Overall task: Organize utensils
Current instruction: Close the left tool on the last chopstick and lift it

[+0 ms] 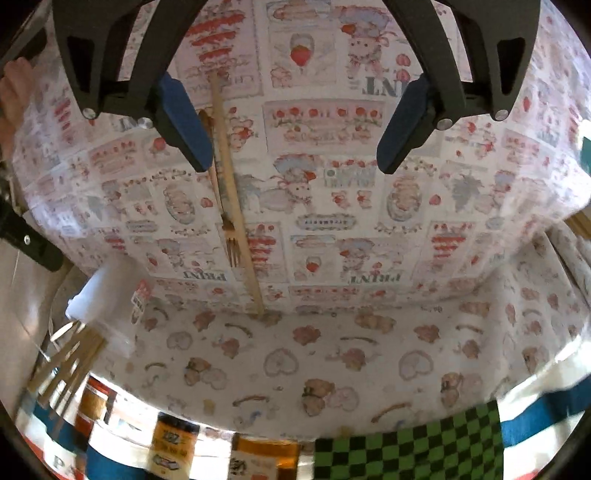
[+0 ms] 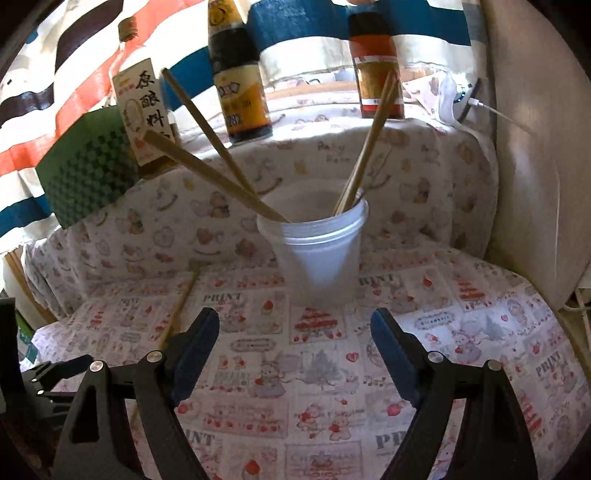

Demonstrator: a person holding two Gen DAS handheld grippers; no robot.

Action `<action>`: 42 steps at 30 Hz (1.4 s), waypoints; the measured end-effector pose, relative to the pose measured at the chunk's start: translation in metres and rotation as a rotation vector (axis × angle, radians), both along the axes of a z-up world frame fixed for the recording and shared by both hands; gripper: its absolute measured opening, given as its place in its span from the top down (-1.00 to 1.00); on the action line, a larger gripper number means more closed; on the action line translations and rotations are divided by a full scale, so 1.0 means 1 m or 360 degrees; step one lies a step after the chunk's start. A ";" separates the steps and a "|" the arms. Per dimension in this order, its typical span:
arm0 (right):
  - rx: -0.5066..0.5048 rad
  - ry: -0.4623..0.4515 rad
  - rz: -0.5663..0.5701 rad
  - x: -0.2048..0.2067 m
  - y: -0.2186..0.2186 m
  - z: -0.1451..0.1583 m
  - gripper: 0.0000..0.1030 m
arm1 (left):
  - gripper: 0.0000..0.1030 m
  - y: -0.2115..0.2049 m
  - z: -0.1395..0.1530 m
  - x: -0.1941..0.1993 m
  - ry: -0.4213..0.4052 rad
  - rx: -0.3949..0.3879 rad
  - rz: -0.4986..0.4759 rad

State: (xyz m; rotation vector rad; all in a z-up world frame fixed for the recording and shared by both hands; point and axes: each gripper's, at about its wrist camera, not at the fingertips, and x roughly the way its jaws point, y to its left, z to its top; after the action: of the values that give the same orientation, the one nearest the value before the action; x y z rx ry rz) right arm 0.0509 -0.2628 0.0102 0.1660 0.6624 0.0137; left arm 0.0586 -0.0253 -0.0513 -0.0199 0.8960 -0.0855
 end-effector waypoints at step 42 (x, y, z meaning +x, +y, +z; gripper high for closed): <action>-0.0112 0.0023 0.0027 0.000 0.009 -0.002 -0.66 | 1.00 0.021 -0.005 0.008 0.0005 -0.0027 0.0120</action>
State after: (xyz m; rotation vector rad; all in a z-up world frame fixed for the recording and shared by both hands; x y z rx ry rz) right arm 0.0509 -0.2537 0.0080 0.0926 0.6778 0.0054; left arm 0.0669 -0.0041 -0.0560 -0.0697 0.8967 -0.0225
